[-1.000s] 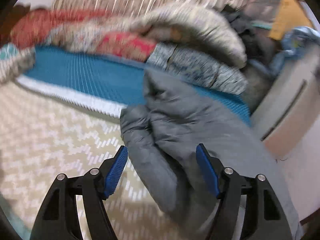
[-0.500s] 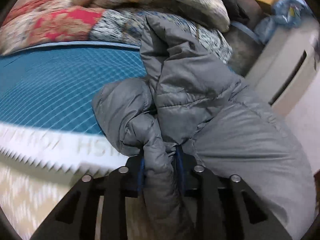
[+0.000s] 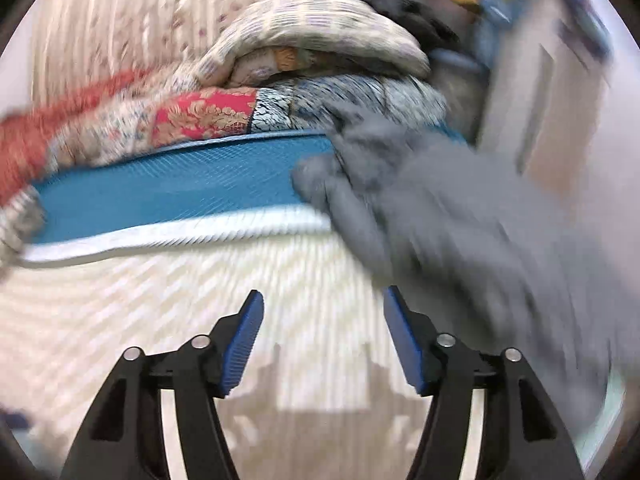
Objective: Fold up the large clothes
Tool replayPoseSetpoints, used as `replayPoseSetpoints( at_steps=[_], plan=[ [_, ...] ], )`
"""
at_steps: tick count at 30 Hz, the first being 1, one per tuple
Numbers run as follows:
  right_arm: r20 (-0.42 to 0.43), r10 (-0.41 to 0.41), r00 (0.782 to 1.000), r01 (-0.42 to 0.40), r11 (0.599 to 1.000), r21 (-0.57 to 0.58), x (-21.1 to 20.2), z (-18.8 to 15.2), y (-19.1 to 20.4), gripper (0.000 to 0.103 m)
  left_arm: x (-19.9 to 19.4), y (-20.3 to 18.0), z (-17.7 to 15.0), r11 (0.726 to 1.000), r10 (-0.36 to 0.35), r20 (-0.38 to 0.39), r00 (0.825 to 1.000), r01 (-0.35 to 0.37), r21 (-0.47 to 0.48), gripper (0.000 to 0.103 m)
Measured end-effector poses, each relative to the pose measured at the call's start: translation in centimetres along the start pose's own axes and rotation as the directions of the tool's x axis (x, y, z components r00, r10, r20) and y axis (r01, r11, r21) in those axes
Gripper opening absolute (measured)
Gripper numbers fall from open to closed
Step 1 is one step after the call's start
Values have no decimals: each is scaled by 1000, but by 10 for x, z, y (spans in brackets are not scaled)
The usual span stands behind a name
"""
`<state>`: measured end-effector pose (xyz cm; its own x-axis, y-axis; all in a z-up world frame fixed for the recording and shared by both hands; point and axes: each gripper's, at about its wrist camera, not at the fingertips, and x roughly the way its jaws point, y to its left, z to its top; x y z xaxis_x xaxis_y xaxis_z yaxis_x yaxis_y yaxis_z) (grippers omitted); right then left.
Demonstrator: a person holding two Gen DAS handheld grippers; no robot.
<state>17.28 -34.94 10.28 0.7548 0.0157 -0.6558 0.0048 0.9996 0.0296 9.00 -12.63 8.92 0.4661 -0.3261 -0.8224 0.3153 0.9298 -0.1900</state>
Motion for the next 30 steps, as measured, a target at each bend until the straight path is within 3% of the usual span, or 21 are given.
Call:
replayPoseSetpoints(
  at_steps=[2, 5, 10, 13, 14, 16, 19, 25, 30],
  plan=[
    [-13, 11, 1000, -10, 996, 88, -29, -26, -14, 64, -12, -12, -8, 999, 33, 16, 999, -33, 31, 61],
    [-40, -38, 998, 46, 975, 218, -79, -74, -37, 64, -24, -25, -19, 996, 66, 36, 997, -68, 55, 61],
    [-53, -110, 993, 121, 936, 329, -144, -129, -49, 64, -43, -54, -44, 977, 168, 77, 983, -176, 116, 62],
    [-53, -139, 989, 149, 917, 370, -177, -152, -45, 62, -55, -63, -56, 975, 178, 100, 979, -189, 118, 63],
    [-55, -129, 990, 140, 912, 386, -182, -155, -44, 61, -57, -65, -58, 974, 183, 106, 977, -195, 115, 66],
    [-80, -69, 994, 96, 905, 415, -190, -162, -39, 61, -66, -67, -65, 969, 200, 132, 971, -216, 121, 83],
    [-73, -43, 996, 71, 901, 429, -197, -162, -27, 61, -80, -71, -74, 958, 222, 174, 959, -248, 143, 84],
    [-27, -14, 1000, 24, 905, 424, -215, -160, 2, 60, -96, -61, -90, 957, 244, 170, 955, -265, 117, 90],
    [-10, 5, 1000, 0, 892, 453, -222, -165, 10, 44, -100, -51, -102, 958, 255, 151, 955, -271, 91, 93]
  ],
)
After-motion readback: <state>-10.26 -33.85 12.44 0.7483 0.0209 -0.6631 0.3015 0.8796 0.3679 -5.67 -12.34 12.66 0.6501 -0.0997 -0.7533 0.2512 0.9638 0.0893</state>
